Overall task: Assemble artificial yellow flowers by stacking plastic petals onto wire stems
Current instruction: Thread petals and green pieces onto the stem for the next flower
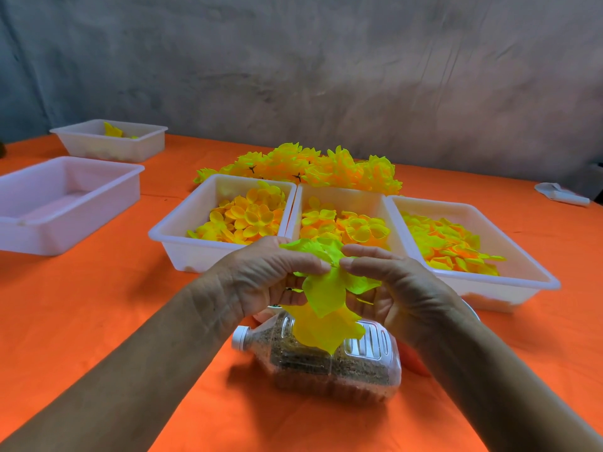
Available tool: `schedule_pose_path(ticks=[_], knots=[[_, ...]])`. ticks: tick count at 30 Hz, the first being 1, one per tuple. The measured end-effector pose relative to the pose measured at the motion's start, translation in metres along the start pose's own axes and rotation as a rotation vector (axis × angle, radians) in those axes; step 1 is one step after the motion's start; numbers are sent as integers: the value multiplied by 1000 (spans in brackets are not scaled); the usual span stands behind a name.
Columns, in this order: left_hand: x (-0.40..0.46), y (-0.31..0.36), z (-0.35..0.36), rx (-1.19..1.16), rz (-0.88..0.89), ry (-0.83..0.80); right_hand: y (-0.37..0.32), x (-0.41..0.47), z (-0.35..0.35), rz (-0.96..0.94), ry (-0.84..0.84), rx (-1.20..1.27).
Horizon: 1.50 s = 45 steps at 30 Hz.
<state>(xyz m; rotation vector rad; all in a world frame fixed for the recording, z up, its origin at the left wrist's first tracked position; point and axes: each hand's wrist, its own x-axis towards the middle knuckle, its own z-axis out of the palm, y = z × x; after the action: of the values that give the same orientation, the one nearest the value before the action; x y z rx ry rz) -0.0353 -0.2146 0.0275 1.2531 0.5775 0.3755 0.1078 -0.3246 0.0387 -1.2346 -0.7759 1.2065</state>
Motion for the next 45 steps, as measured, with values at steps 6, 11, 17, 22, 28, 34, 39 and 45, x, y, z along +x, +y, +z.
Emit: schedule_pose_path(ticks=[6,11,17,22,28,34,39,45], knots=[[2,-2,-2,-14,-39,-36,1,4,4,26,29,-14],[6,-1,-5,7,-16,-46,1,3,3,-3,40,-35],[7,0,-6,54,39,-26,2,1,2,-72,74,-100],[8,0,-7,103,82,26,2,-1,3,-101,91,-128],[10,-2,-11,48,28,5,0,-3,4,-80,57,-108],[6,-2,-7,-16,-30,-30,1,0,6,-34,70,-60],[1,2,-2,-25,-16,-20,1,1,6,-8,79,-14],[1,2,0,-20,-11,-22,1,2,9,35,82,48]])
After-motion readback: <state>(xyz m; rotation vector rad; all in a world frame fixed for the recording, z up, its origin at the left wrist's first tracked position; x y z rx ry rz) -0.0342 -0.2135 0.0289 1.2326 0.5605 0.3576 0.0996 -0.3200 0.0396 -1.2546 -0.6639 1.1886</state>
